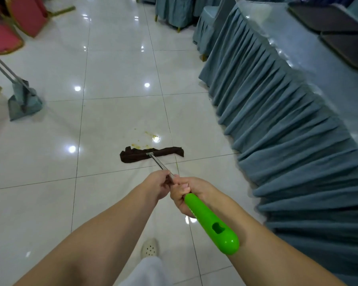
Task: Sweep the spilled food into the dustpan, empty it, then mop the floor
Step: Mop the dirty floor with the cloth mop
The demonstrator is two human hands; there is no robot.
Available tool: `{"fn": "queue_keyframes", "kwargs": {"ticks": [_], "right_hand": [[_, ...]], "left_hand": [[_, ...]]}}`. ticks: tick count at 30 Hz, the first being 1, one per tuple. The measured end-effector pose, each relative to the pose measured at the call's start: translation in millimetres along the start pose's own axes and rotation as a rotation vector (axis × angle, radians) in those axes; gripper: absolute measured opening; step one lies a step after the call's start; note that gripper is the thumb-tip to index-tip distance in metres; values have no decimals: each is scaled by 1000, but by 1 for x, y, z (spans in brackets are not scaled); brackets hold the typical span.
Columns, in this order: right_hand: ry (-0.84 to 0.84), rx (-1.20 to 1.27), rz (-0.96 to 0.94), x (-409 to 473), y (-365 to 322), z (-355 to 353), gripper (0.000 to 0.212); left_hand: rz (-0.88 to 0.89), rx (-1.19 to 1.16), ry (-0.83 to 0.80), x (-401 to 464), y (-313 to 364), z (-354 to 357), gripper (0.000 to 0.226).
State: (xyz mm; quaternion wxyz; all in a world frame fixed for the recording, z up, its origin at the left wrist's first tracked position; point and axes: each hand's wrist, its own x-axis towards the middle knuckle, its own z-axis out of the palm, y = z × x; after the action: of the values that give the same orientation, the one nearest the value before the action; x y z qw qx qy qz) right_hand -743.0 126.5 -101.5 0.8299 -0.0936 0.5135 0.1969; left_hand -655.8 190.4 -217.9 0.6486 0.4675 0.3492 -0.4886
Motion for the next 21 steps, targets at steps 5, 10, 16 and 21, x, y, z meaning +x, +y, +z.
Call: {"fn": "queue_keyframes", "kwargs": {"ticks": [5, 10, 16, 21], "right_hand": [[11, 23, -9, 24, -15, 36, 19], [2, 33, -19, 42, -34, 59, 18], [11, 42, -21, 63, -61, 71, 20], [54, 10, -44, 83, -79, 82, 26]], "left_hand": [[-8, 39, 24, 19, 45, -5, 34], [-7, 98, 28, 32, 77, 0, 33], [-20, 163, 64, 50, 106, 11, 31], [-60, 141, 96, 69, 124, 18, 29]]}}
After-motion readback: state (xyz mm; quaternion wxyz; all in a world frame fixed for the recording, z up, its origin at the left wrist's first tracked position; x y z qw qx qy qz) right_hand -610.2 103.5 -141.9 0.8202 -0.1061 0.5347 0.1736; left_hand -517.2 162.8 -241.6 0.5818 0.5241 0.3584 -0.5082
